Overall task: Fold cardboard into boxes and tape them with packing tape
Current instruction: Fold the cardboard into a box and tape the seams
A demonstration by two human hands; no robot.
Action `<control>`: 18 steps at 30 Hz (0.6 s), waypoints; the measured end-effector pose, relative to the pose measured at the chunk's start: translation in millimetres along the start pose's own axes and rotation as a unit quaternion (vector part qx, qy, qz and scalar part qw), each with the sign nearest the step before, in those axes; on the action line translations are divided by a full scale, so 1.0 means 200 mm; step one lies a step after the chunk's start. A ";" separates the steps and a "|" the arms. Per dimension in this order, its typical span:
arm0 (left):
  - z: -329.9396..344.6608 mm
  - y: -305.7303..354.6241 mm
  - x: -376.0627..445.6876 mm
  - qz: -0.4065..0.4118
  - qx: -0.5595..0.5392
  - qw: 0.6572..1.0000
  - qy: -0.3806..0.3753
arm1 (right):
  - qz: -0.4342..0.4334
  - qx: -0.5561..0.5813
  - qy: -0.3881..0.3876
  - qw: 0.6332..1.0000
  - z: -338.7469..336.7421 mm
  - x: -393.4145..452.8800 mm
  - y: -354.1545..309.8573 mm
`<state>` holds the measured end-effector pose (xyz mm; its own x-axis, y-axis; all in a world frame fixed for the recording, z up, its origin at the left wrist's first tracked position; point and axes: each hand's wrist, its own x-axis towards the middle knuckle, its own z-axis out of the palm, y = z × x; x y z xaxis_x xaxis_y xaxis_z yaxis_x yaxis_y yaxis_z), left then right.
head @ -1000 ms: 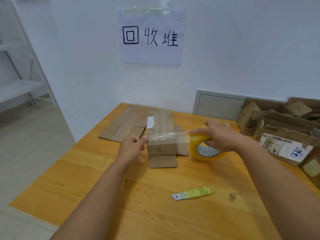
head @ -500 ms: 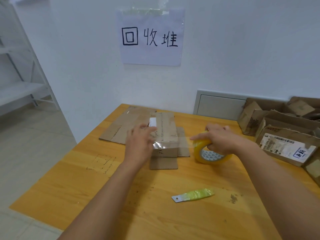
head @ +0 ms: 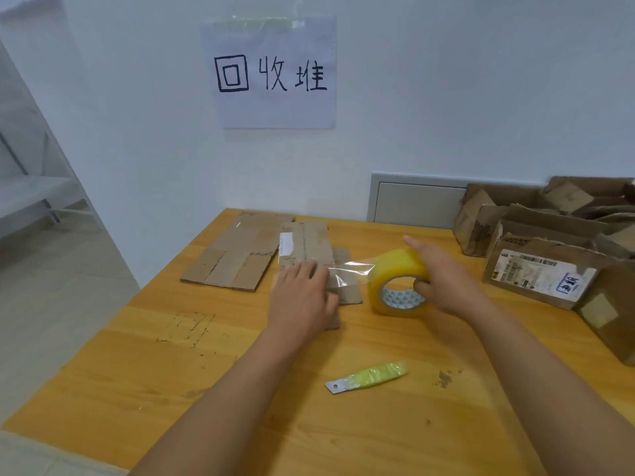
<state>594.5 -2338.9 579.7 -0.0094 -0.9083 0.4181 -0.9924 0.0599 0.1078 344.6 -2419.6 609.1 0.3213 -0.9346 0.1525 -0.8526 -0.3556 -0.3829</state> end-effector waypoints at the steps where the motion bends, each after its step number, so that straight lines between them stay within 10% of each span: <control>1: 0.02 0.00 0.01 -0.005 -0.006 1.000 0.017 | 0.034 0.060 0.028 0.997 0.04 -0.03 0.04; 6: 0.09 0.01 0.01 -0.006 0.035 0.998 0.058 | 0.137 0.283 0.091 0.945 0.22 -0.15 0.09; 18: 0.14 0.01 0.03 -0.026 0.029 0.994 0.103 | 0.170 0.264 0.223 0.923 0.16 -0.16 0.15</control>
<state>590.0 -2354.9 557.4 0.0622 -0.8055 0.5893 -0.9963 -0.0148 0.0849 323.4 -2401.1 563.2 -0.2297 -0.9392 0.2554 -0.5155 -0.1052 -0.8504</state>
